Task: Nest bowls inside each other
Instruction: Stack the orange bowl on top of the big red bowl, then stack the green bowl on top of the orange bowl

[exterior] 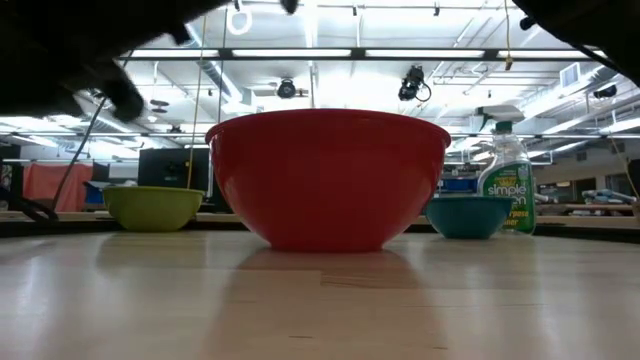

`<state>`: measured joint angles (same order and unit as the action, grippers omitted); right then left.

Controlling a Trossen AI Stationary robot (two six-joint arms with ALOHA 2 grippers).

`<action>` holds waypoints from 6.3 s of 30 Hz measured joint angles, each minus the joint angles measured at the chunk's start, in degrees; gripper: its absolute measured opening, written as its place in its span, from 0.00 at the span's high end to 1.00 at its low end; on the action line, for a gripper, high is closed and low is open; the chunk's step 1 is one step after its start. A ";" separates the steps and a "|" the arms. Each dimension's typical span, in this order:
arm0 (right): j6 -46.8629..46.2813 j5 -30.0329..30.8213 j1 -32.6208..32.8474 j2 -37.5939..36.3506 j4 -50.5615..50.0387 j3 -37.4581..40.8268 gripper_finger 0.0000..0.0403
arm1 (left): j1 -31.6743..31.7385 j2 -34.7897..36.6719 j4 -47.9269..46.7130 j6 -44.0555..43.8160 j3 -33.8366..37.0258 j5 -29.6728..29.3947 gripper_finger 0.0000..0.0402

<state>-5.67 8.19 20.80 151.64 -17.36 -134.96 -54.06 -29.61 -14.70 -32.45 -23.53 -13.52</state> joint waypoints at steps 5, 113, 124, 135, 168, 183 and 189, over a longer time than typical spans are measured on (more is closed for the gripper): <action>-1.91 2.96 0.75 -3.55 -8.95 -0.09 0.68 | 0.00 0.02 0.11 0.04 0.00 -0.02 0.57; -49.38 6.91 -0.68 -27.32 -37.10 12.09 0.95 | -0.11 0.00 -4.76 15.27 -7.91 -12.65 0.57; -50.24 17.79 -7.92 -36.80 -61.20 12.00 0.95 | -0.11 -0.02 -5.18 15.21 -7.91 -17.54 0.57; -46.05 12.45 -20.87 -36.62 -69.05 17.56 0.95 | -0.09 -0.07 -10.00 15.25 -7.91 -31.78 0.57; -47.12 6.79 -24.59 -36.86 -64.98 32.23 0.45 | -0.11 -0.07 -10.88 15.08 -7.91 -28.22 0.57; -42.37 11.31 -19.67 -37.12 -72.71 24.46 0.50 | -0.15 -0.04 -12.06 15.08 -7.91 -27.74 0.57; -42.56 14.69 -20.55 -40.72 -72.60 28.31 0.55 | 2.76 -0.83 -14.75 12.40 -7.91 -30.17 0.57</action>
<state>-48.24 22.88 0.25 110.92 -89.96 -106.65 -51.30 -30.43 -29.46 -20.05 -31.44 -43.69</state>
